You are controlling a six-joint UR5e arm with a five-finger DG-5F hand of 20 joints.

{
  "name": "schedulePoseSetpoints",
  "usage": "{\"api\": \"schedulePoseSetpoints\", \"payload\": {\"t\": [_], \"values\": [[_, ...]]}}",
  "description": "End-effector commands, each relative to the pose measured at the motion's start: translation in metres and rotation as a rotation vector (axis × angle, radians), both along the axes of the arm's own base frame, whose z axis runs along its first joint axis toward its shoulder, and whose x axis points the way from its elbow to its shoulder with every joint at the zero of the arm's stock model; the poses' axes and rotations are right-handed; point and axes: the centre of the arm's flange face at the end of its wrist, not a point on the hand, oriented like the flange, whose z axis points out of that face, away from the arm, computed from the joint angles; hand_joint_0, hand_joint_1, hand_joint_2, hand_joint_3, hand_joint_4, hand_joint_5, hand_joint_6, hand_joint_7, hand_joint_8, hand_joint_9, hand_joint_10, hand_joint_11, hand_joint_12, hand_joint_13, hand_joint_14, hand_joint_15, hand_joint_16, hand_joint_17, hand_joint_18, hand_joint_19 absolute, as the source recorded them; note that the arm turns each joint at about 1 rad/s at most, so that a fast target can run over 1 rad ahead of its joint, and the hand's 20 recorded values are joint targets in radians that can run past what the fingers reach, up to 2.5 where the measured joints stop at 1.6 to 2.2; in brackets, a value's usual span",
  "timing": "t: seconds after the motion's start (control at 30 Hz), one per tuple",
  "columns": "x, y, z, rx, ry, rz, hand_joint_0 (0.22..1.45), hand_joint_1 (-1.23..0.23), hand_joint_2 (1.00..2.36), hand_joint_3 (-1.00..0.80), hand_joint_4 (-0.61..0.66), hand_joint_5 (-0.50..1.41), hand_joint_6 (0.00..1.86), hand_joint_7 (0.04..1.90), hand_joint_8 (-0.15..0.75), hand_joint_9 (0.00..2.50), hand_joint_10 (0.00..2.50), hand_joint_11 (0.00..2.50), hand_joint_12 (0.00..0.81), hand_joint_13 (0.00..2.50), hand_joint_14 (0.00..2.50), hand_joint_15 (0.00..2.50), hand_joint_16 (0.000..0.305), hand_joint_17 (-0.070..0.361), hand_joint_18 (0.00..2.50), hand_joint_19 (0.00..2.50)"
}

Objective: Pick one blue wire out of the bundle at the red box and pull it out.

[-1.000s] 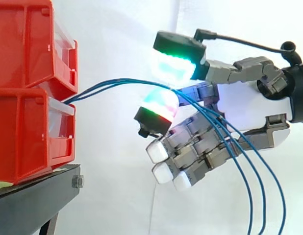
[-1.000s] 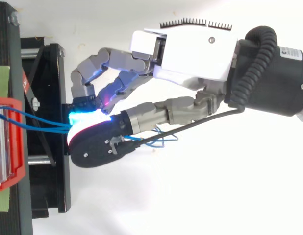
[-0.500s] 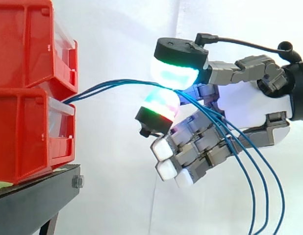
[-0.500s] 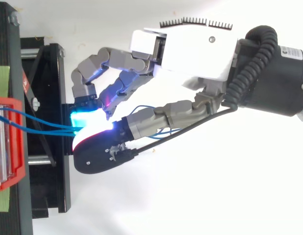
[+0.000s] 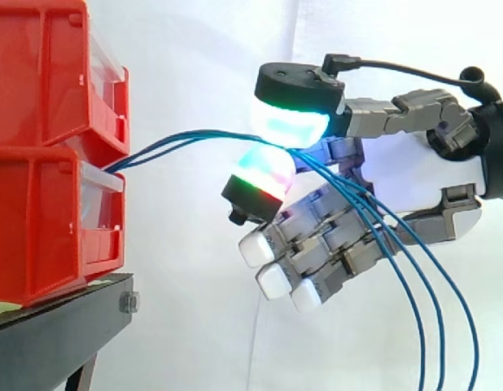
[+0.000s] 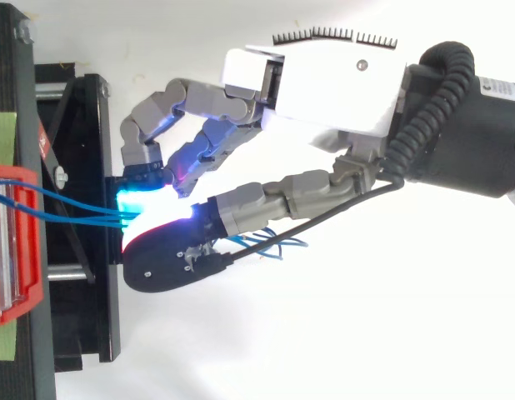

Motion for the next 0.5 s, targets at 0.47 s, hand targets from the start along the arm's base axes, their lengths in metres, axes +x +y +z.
{"api": "schedulePoseSetpoints", "payload": {"t": [0.47], "values": [[0.0, 0.0, 0.0005, 0.0, -0.001, 0.0, 0.61, -0.9, 1.0, -0.5, -0.29, -0.14, 0.87, 1.06, 0.163, 0.73, 0.01, 0.24, 0.363, 0.67, 0.01, 0.39, 0.045, 0.1, 0.63, 0.39]]}}
